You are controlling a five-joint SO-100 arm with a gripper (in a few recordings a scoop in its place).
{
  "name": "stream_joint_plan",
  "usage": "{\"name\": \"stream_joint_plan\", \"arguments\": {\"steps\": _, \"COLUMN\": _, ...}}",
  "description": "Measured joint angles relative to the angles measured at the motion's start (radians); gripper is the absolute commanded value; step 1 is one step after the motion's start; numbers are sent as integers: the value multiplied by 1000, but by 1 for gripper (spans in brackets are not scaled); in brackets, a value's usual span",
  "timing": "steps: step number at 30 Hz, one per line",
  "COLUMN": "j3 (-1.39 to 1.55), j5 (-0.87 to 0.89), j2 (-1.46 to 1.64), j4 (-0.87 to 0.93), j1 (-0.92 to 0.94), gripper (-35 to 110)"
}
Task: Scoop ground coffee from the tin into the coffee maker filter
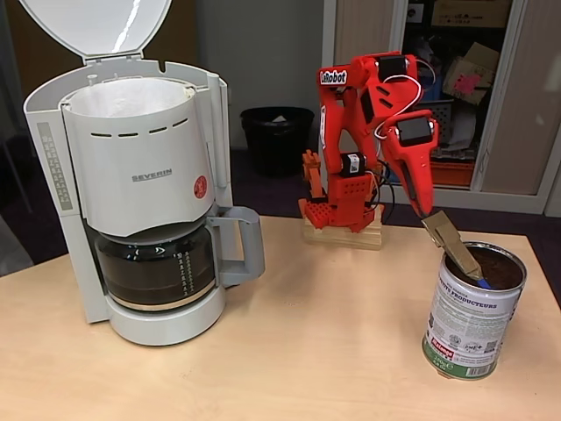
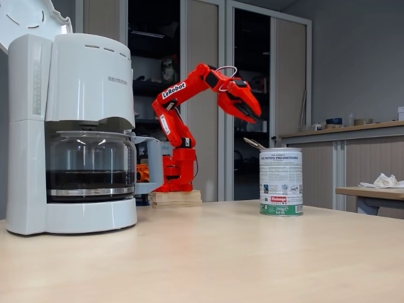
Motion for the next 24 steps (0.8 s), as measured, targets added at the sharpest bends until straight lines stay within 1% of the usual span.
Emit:
{"name": "stream_joint_plan", "arguments": {"steps": 3, "j3": 126, "j5": -58, "j2": 103, "j4": -46, "j1": 69, "gripper": 0}}
{"name": "stream_joint_plan", "arguments": {"steps": 8, "j3": 344, "j5": -66, "j2": 281, "j4": -97, "j1": 132, "gripper": 0}}
{"name": "stream_joint_plan", "arguments": {"steps": 15, "j3": 664, "j5": 6, "j2": 609, "j4": -118, "j1": 183, "gripper": 0}}
{"name": "stream_joint_plan", "arguments": {"steps": 20, "j3": 862, "j5": 127, "j2": 907, "j4": -51, "j1": 232, "gripper": 0}}
{"name": "stream_joint_plan", "arguments": {"steps": 24, "j3": 976, "j5": 138, "j2": 957, "j4": -60, "j1": 299, "gripper": 0}}
